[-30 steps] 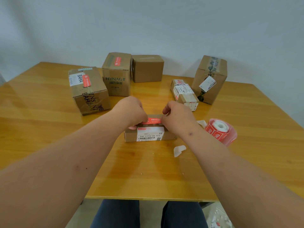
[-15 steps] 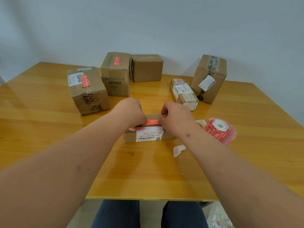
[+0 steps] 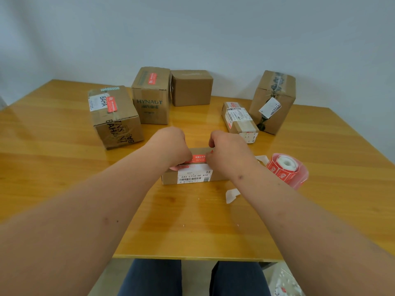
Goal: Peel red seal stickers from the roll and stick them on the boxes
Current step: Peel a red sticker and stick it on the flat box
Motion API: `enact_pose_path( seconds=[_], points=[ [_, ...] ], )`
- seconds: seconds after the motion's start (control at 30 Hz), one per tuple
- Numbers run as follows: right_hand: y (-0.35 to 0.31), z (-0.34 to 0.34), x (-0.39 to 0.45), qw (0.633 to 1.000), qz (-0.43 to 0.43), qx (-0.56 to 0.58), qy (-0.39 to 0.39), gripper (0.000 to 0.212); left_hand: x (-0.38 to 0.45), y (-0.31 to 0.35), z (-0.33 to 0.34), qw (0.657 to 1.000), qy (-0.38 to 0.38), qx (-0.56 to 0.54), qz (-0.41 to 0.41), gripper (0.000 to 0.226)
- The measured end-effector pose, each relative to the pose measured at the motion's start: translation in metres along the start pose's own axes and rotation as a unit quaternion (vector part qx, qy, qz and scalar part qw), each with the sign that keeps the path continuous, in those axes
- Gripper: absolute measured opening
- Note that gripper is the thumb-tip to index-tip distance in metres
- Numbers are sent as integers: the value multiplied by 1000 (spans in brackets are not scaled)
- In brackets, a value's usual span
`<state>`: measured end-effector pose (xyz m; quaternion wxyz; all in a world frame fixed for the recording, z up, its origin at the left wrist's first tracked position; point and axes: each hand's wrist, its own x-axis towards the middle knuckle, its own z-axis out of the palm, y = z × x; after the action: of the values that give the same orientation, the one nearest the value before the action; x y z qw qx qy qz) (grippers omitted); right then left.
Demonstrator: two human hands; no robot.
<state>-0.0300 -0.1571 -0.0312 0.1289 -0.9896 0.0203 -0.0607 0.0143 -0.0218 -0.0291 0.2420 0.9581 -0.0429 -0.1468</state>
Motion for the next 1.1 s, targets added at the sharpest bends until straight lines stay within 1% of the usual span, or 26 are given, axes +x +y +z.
enact_pose_path(
  seconds=[0.07,0.17,0.23,0.33,0.43,0.53,0.6,0.7,0.8,0.87,1.0,1.1],
  points=[
    [0,-1,-1,1000,-9,-7,7,13,-3,1,0,1000,1,25,3,12],
    [-1,-3,-2,1000,-17,-17,13,14,-8,3,-3,996,16,90,25,13],
    [0,-4,-2,999,-19,-28,15,15,-10,3,-5,993,26,106,33,18],
    [0,-5,-2,999,-20,-38,20,15,-12,0,-6,996,16,83,21,22],
    [2,-8,-3,998,-17,-48,23,15,-11,-3,-6,998,14,57,13,13],
    [7,-13,-4,998,7,-59,20,14,-11,-5,-7,999,17,42,15,7],
    [12,-13,-5,998,31,-58,20,24,-14,-5,-7,999,27,38,21,9],
    [19,-5,-2,997,65,-26,12,37,-16,-6,-4,995,69,62,40,13],
    [22,3,2,996,81,28,-40,41,-18,-11,0,995,82,42,44,10],
    [25,4,2,995,80,38,-49,38,-18,-12,1,995,81,44,49,7],
    [27,3,1,993,74,86,-17,31,-17,-14,2,995,79,32,52,6],
    [26,2,0,991,80,100,-27,30,-17,-14,2,994,84,37,58,7]
  ],
)
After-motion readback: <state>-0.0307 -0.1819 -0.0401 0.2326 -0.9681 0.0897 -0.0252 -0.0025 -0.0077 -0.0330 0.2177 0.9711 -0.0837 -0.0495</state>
